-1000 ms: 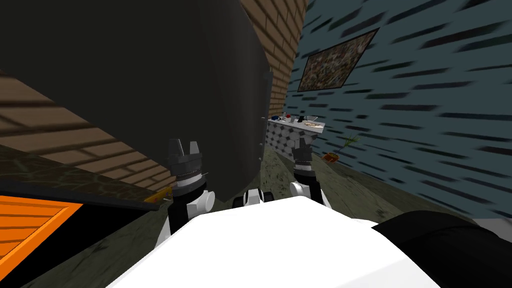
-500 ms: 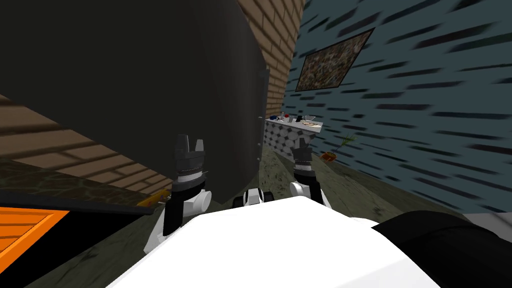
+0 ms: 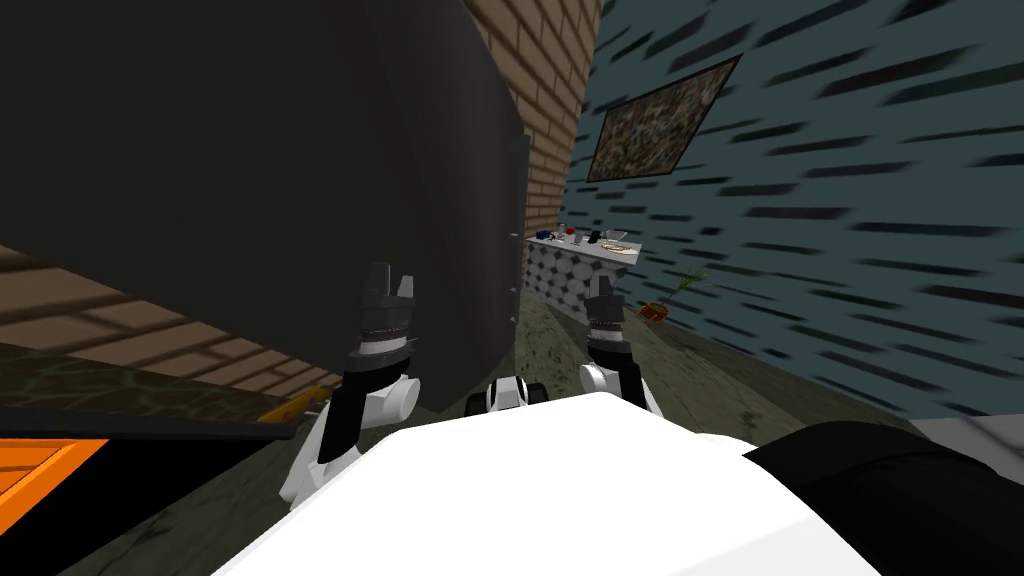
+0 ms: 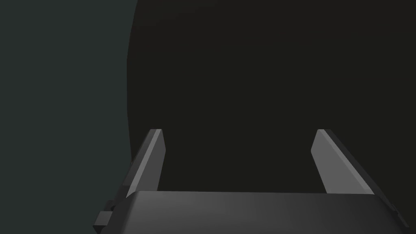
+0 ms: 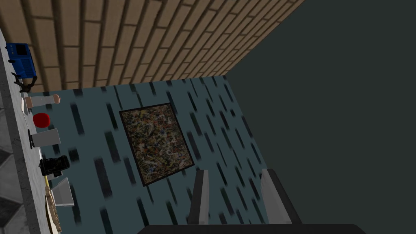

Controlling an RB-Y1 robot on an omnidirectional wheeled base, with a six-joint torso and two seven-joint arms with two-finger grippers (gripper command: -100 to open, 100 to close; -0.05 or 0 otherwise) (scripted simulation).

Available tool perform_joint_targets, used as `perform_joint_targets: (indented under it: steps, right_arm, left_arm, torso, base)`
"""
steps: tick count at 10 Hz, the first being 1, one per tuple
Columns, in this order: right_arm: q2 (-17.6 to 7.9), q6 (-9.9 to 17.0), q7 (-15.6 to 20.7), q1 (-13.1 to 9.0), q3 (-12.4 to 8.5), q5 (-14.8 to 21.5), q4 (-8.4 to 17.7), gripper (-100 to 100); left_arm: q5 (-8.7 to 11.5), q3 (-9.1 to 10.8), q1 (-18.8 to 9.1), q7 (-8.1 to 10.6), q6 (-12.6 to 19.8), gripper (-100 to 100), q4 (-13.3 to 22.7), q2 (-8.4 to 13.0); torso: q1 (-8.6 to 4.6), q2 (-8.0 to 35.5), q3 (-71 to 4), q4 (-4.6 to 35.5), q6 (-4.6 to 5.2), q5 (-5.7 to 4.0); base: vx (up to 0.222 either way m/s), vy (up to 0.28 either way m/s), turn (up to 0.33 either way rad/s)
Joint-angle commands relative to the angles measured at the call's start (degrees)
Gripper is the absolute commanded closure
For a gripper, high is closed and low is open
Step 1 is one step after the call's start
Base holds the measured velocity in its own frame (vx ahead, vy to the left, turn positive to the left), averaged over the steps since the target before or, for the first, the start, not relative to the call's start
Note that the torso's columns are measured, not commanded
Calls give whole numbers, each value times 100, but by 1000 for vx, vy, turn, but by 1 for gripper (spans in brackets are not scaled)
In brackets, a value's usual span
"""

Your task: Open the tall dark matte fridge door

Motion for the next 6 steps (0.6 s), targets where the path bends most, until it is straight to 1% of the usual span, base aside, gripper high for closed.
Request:
perform_joint_targets:
  steps: [1,2,3,4,5,6]
  right_arm:
    - [0,0,0,0,0,0,0,0]
    - [0,0,0,0,0,0,0,0]
    - [0,0,0,0,0,0,0,0]
    - [0,0,0,0,0,0,0,0]
    - [0,0,0,0,0,0,0,0]
    - [0,0,0,0,0,0,0,0]
  left_arm:
    - [-19,12,-177,14,444,-100,-83,183]
    - [-19,12,-177,14,543,-100,-83,183]
    - [-30,15,-266,19,758,-100,-122,266]
    - [-30,15,-266,19,810,-100,-122,266]
    - [-41,19,-359,25,1053,-100,-158,349]
    - [-41,19,-359,25,1089,-100,-158,349]
  torso:
    - [-5,-6,-4,-2,1,-1]
    - [-13,-14,-9,-4,1,-4]
    - [-6,-9,-7,-3,-1,-2]
    - [-5,-5,-4,-2,1,-1]
    - [-3,-3,-2,-1,0,-1]
    - [-7,-4,-3,-1,1,-2]
  base:
    - [42,-59,-75]
    - [30,-43,-20]
    - [22,-44,-39]
    - [21,-39,-25]
    - [23,-49,-47]
    - [21,-41,-24]
